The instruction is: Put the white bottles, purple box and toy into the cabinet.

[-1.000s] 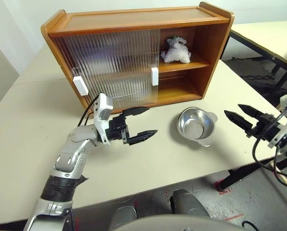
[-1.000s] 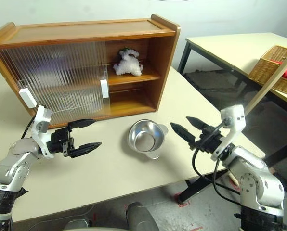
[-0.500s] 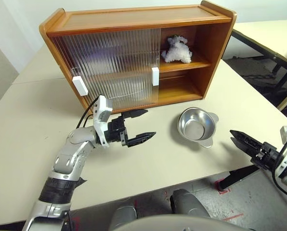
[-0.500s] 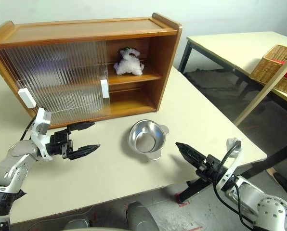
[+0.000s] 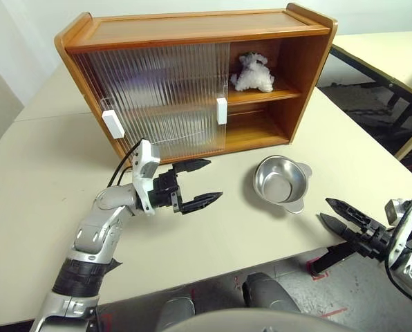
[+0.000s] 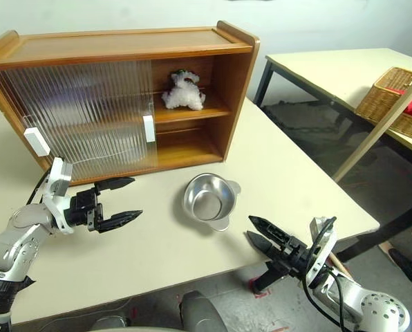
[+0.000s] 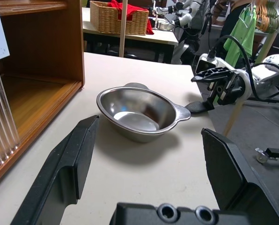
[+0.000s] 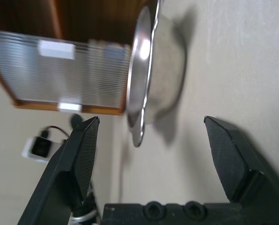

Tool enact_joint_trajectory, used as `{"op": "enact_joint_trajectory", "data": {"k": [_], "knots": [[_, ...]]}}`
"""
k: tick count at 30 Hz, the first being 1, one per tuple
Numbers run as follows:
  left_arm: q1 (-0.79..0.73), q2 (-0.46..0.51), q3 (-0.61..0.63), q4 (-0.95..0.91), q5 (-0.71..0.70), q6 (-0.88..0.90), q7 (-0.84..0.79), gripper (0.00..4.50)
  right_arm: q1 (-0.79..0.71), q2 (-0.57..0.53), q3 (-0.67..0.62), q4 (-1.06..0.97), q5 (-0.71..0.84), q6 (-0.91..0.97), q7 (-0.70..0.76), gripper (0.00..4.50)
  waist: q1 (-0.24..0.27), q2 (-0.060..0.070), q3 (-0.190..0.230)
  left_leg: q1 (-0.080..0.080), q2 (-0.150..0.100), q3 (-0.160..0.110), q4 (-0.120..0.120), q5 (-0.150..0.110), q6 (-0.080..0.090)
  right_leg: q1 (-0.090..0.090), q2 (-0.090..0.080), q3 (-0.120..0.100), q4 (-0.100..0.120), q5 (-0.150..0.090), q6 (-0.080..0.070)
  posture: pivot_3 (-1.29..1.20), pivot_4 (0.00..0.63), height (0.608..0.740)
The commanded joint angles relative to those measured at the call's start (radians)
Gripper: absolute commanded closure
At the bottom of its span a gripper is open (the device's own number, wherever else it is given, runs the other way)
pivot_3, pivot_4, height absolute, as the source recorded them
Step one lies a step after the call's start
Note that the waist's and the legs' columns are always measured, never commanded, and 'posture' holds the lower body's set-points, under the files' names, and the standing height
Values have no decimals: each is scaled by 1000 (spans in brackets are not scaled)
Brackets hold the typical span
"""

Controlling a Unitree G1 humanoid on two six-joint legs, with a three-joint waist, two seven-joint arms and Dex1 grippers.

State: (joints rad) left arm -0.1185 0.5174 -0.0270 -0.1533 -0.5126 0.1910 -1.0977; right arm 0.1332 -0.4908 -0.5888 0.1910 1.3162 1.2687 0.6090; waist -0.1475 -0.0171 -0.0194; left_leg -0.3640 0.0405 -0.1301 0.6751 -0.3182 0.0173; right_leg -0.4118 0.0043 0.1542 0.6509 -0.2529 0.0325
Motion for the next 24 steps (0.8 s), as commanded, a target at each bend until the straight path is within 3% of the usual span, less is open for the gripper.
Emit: {"op": "enact_joint_trajectory", "data": {"k": [1,7,15,18,20,22,24], "knots": [[12,11,5,-13,8,-7,4,0,1,-10,108,96,-119,-27,89,40,-1,-2,-1,0,0,0,0,0,0,0,0,0,0,0,0,-174,0,740],[26,7,2,-17,10,-16,11,0,-20,-116,200,208,-249,-134,377,40,1,-12,-9,0,0,0,1,0,0,0,0,0,0,0,-2,-173,0,740],[21,-6,-12,-21,11,-12,22,0,-73,-213,271,316,-382,-275,676,40,16,-11,-10,-1,0,0,1,0,-1,1,0,0,0,-2,-7,-182,0,740],[15,-7,-14,-18,12,-11,22,0,-123,-118,156,-121,-104,-43,304,40,16,-4,-6,-1,-1,0,2,0,-1,1,0,0,0,-1,-9,-184,0,740],[14,-7,-15,-19,11,-9,22,0,-160,-75,111,-257,19,-5,129,40,12,-1,-6,1,-1,1,2,0,-1,1,2,1,0,2,-13,-185,0,740],[15,-6,-17,-23,10,-7,24,0,-168,-66,75,-253,63,-5,68,40,20,1,-8,1,-1,1,1,1,0,1,3,1,1,2,-12,-185,0,740],[16,-4,-18,-28,8,-3,26,0,-149,-100,63,-179,48,-2,109,40,42,-2,-9,0,-1,0,1,1,1,2,2,1,0,1,-11,-185,0,740]]}}
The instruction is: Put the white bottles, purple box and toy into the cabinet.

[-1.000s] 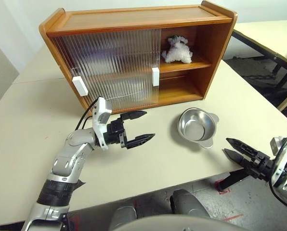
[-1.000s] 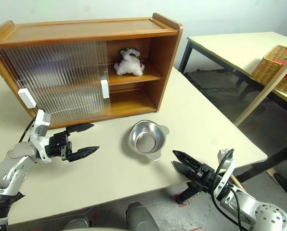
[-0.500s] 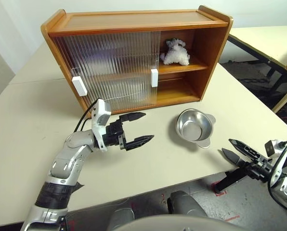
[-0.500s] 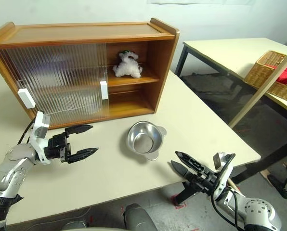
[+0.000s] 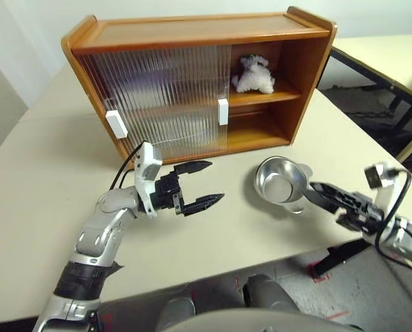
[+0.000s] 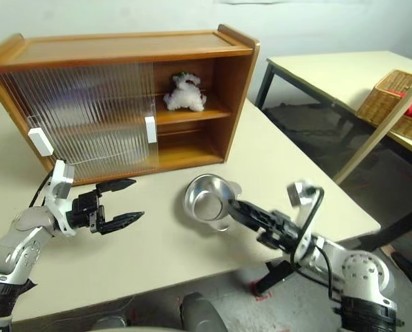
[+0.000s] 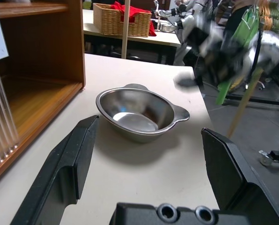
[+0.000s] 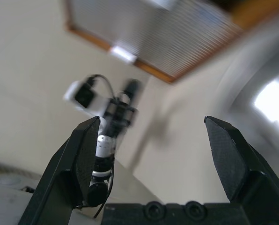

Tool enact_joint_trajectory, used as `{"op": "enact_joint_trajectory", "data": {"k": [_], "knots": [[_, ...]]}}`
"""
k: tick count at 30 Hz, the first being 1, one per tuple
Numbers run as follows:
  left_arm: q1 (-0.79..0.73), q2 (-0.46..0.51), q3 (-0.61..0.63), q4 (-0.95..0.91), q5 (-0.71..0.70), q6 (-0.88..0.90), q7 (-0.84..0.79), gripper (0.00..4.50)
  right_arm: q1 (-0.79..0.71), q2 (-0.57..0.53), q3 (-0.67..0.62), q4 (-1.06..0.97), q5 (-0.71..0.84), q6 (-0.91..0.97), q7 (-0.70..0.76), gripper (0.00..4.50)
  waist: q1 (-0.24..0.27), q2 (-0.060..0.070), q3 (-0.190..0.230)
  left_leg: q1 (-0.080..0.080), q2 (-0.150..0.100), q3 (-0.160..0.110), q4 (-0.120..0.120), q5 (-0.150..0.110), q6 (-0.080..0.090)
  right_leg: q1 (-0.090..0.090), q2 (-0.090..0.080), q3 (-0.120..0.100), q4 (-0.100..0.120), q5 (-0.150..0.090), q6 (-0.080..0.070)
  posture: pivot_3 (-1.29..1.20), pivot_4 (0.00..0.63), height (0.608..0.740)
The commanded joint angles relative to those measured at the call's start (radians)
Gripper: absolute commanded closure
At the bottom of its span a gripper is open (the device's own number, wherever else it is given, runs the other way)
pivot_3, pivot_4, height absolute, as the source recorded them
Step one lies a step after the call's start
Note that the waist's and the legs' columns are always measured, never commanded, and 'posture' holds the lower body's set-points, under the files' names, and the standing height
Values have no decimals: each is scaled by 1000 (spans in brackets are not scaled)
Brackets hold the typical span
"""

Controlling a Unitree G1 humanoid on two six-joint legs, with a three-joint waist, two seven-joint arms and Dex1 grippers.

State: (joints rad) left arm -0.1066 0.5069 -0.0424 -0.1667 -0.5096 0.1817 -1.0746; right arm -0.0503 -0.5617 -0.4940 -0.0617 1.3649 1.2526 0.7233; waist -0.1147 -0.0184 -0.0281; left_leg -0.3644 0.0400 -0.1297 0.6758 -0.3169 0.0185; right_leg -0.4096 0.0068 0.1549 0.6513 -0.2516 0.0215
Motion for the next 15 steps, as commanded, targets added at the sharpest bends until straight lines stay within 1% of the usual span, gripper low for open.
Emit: {"op": "enact_joint_trajectory", "data": {"k": [1,3,5,6,10,15], "knots": [[3,8,-3,-16,4,9,4,0,41,-45,-31,100,-12,14,9,40,18,-1,0,0,0,-1,0,0,0,-1,0,0,0,-1,-1,-184,0,740],[0,10,-2,-21,2,14,7,0,46,-62,-27,111,-7,19,12,40,25,1,0,-1,0,-1,1,0,0,-6,-1,0,-1,-2,-7,-182,0,740],[-2,12,-2,-27,0,19,12,0,48,-71,-26,103,11,32,-6,40,23,3,-1,-3,0,0,1,-2,-3,-8,-1,1,0,1,-14,-181,0,740],[-3,12,-2,-30,-2,22,15,0,47,-72,-30,102,24,41,-23,40,22,3,-1,-7,0,1,0,-2,-3,-8,-1,1,0,1,-15,-180,0,740],[-1,12,-3,-46,-5,35,24,0,52,-70,-50,105,63,59,-90,40,19,4,-2,-6,0,1,-2,-3,-1,-8,0,1,0,-1,-10,-181,2,740],[-6,9,-6,-67,-10,58,38,0,79,-79,-57,108,193,115,-245,40,20,4,-2,-7,0,1,-2,-3,-1,-7,0,1,0,-2,-9,-182,6,740]]}}
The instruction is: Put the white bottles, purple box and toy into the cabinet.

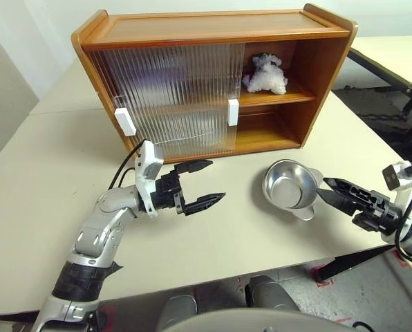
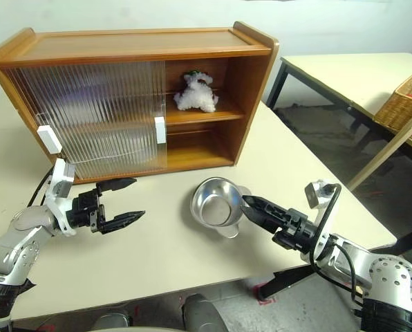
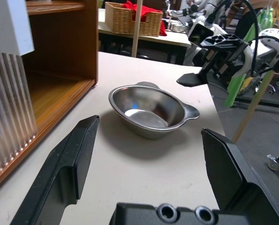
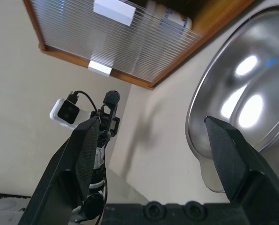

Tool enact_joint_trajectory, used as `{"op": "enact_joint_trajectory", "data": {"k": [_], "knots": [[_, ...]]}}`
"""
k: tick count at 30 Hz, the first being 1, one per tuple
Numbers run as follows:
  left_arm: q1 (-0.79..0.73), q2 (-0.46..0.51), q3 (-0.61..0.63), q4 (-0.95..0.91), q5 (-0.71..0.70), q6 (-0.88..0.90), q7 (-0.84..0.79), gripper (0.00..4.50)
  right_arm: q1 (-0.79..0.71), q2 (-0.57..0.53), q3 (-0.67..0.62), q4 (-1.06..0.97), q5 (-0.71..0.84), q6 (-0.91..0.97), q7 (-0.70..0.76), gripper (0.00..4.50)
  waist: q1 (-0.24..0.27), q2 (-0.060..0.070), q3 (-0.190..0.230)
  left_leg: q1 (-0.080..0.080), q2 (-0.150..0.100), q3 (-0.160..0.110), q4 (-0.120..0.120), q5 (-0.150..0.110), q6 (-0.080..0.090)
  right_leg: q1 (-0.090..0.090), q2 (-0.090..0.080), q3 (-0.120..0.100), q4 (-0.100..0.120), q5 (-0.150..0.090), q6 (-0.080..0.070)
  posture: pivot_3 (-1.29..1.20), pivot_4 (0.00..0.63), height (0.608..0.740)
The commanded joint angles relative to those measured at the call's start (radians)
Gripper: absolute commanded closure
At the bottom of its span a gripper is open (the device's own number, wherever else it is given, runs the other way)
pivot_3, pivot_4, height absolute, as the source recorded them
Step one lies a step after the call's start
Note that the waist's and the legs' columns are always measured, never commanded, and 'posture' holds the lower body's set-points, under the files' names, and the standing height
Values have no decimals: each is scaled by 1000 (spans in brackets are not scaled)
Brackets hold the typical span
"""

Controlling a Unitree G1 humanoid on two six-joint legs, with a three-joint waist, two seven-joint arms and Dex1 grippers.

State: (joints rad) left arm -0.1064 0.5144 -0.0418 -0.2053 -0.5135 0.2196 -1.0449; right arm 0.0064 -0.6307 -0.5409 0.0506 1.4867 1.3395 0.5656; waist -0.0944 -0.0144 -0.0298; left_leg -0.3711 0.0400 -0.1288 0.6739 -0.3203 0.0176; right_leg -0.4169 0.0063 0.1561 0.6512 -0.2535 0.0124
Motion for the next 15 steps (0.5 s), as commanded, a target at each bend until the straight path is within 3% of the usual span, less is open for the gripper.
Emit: {"op": "enact_joint_trajectory", "data": {"k": [1,15], "knots": [[-11,1,-7,-32,-8,26,11,0,35,-13,-5,-13,88,31,-117,40,0,0,0,0,0,0,0,0,0,0,0,0,0,0,0,-181,7,740],[-14,9,1,-46,-13,44,17,0,136,-23,73,-23,279,-30,-356,40,-1,0,0,1,0,0,0,0,0,0,0,0,1,-5,9,-172,5,740]]}}
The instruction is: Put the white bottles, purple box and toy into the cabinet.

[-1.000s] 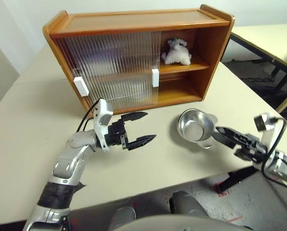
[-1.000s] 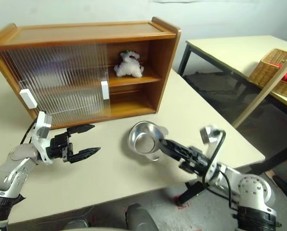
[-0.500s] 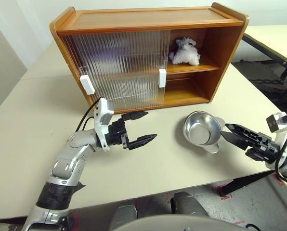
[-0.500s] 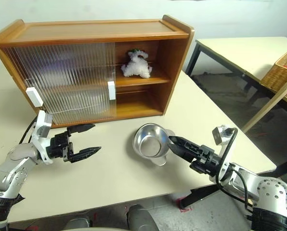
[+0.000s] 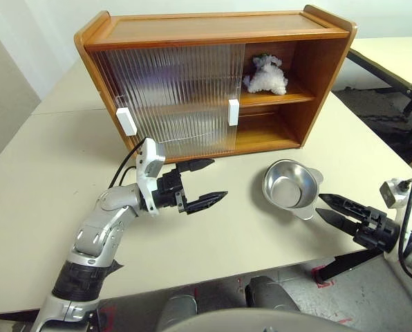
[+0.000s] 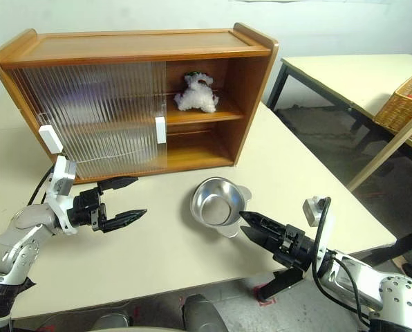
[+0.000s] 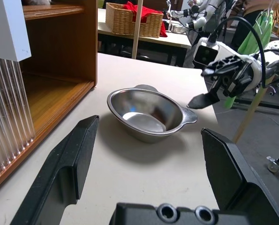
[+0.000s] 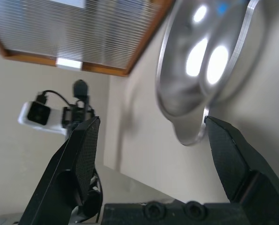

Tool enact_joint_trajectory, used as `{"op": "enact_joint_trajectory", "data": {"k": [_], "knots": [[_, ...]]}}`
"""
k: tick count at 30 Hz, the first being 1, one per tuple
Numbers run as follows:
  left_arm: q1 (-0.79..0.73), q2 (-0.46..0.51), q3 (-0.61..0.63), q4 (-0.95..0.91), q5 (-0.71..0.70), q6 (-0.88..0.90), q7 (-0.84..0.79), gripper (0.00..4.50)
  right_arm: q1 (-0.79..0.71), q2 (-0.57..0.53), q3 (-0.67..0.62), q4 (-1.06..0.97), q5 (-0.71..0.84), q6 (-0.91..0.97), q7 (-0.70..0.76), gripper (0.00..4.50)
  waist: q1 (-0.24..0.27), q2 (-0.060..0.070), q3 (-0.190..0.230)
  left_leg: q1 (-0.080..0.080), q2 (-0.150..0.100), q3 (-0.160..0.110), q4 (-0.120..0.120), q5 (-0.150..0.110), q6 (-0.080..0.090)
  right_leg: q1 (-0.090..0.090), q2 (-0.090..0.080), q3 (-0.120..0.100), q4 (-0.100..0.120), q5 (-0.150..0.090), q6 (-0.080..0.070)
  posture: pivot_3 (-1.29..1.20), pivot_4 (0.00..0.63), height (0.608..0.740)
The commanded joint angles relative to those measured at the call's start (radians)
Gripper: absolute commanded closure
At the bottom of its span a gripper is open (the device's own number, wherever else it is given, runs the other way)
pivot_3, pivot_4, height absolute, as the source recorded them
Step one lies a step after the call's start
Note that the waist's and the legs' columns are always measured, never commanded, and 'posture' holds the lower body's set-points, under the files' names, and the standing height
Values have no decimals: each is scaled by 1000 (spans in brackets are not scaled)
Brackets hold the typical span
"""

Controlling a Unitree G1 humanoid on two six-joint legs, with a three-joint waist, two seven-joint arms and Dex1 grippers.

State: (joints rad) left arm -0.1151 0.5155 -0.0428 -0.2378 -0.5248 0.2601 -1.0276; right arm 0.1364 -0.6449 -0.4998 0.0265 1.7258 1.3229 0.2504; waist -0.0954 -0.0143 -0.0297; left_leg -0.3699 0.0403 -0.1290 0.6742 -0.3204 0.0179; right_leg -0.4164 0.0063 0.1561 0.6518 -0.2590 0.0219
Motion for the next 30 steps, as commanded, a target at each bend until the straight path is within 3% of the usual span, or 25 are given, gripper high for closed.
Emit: {"op": "enact_joint_trajectory", "data": {"k": [1,13,27,30], "knots": [[-6,8,1,-15,-2,5,1,0,9,-11,42,3,52,-18,-52,40,0,1,0,0,0,0,0,0,0,0,0,0,0,0,0,-170,4,740],[-1,23,6,-44,-12,22,21,0,-8,-9,125,8,86,-63,-93,40,1,1,-1,0,0,0,0,0,0,0,0,0,0,0,0,-156,0,740],[-15,36,10,-46,-15,32,24,0,-43,6,153,108,24,-54,-30,40,2,1,-1,0,0,0,0,0,0,0,0,0,0,4,-6,-151,2,740],[-14,36,9,-47,-15,32,26,0,-56,6,153,135,-8,-44,-4,484,3,1,-1,0,0,0,0,0,0,0,0,0,0,4,-6,-148,4,740]]}}
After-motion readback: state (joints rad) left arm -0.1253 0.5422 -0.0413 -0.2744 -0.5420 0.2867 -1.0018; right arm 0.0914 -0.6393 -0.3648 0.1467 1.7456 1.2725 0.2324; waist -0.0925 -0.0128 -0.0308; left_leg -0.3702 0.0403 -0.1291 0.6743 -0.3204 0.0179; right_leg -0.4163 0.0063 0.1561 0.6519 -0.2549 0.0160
